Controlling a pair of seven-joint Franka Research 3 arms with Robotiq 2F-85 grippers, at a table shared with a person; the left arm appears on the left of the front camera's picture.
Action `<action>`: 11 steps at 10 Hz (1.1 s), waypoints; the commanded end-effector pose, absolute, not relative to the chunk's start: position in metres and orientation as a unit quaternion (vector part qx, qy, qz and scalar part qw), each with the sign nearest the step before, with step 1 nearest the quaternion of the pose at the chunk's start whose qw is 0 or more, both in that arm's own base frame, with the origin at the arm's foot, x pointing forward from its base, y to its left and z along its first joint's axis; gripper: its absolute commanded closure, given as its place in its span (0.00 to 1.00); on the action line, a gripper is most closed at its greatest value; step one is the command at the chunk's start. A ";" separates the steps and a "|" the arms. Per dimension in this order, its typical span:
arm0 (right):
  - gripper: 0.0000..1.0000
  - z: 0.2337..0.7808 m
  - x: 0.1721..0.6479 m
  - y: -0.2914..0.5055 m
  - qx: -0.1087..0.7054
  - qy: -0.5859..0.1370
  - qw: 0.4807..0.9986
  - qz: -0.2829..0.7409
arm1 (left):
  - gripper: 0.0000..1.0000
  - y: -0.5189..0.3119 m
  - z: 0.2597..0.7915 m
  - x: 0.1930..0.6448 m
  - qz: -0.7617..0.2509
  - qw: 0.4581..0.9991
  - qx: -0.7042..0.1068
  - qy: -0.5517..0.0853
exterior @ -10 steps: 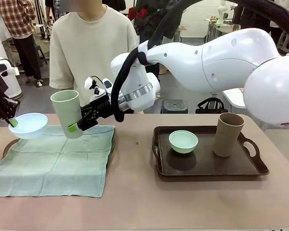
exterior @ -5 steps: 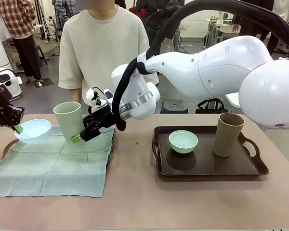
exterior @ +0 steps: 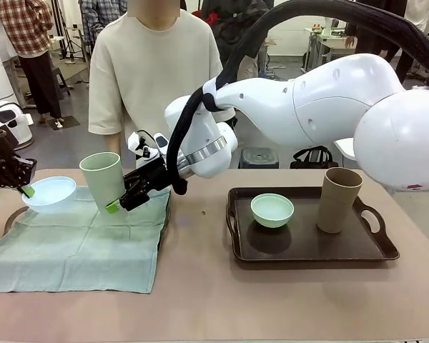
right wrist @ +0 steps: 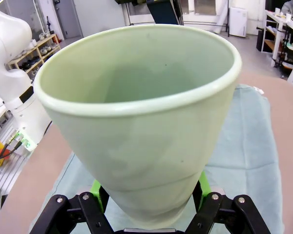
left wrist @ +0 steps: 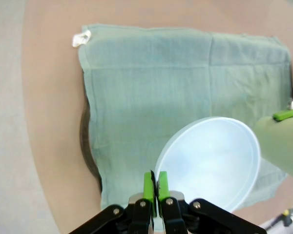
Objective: Set up a tray with a mat and arrange the tableware.
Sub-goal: Place the Picnic Bowl and Reusable plastic cup back onto the Handle tray in front of the human's position.
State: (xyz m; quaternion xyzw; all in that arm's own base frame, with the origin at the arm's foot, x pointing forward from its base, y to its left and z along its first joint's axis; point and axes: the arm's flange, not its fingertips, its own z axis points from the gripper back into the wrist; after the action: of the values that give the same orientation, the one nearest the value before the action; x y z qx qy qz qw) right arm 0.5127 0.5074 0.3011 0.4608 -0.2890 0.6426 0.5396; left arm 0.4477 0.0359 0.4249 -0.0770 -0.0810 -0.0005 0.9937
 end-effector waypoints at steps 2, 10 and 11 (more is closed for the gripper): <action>0.19 0.278 0.521 0.502 0.480 -0.293 0.523 0.641 | 0.96 0.034 0.399 0.452 0.009 0.995 -0.073 -0.063; 0.19 0.254 0.525 0.495 0.449 -0.340 0.491 0.665 | 0.96 0.021 0.372 0.460 -0.011 0.995 -0.065 -0.077; 0.19 0.254 0.525 0.495 0.450 -0.342 0.491 0.663 | 0.96 0.020 0.370 0.462 -0.014 0.994 -0.068 -0.082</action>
State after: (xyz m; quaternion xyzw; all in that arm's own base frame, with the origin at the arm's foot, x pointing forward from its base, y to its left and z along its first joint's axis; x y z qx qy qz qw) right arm 0.5261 0.4969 0.2560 0.4498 -0.3196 0.6696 0.4972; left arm 0.4613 0.0228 0.3774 -0.0648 -0.0686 -0.0089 0.9955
